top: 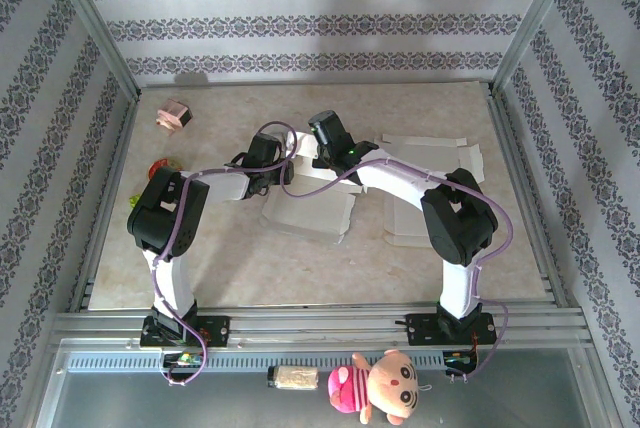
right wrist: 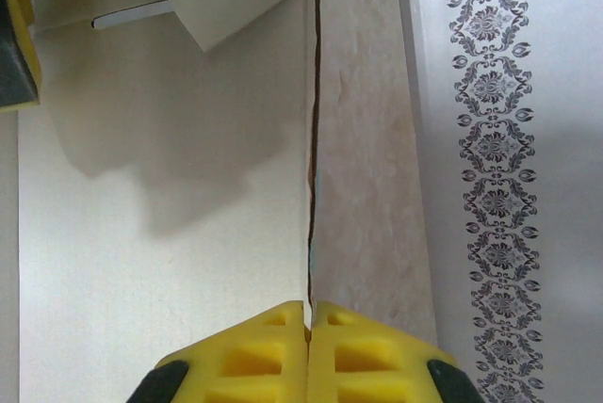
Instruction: Fold the paper box
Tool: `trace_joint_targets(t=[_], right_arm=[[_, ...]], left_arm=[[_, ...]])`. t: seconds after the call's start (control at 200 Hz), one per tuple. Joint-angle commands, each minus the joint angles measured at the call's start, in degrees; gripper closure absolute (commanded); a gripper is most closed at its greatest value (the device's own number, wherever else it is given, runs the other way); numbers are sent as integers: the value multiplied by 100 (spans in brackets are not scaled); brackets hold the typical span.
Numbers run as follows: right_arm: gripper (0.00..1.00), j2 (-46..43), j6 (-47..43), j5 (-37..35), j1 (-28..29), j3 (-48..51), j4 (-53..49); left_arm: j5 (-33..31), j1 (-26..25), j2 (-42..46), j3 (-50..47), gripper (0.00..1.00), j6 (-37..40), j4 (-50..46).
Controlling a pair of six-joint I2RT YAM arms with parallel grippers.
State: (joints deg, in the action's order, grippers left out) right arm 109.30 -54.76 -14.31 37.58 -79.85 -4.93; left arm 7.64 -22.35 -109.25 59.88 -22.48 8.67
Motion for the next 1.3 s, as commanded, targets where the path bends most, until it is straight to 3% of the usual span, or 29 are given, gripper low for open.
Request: trace_joint_targets(t=[0.0,0.16,0.28,0.41,0.555,0.67,0.854,1.034,1.189,1.299], right_arm=[[100,48,129,59,-36,-4,-70],[100,74,165,68,-34,-12,-73],[100,56,166,64,-32,8,-95],[100,3,42,13,-63,71,-71],[100,-31,-203,-136,-45,167,82],[100,-49,-291,-202,-26,198,177],[100,-40,-441,-300,7,190,228],[100,-49,-426,-269,25,176,208],[100,-16,-456,-274,41,137,176],[100,-30,-481,-283,57,114,151]], left_arm=[[584,27,147,-162,79,140,487],[940,20,-12,-336,79,-165,848],[867,12,6,-482,77,-198,972],[333,72,791,-838,66,-36,882],[-174,405,1793,-921,57,89,91],[97,752,2099,-701,51,467,-441],[1203,1195,1596,178,47,1070,-1384],[2267,1268,854,1099,45,1661,-2104],[2143,1269,363,1573,44,1694,-2189],[1821,1268,14,1888,52,1715,-2308]])
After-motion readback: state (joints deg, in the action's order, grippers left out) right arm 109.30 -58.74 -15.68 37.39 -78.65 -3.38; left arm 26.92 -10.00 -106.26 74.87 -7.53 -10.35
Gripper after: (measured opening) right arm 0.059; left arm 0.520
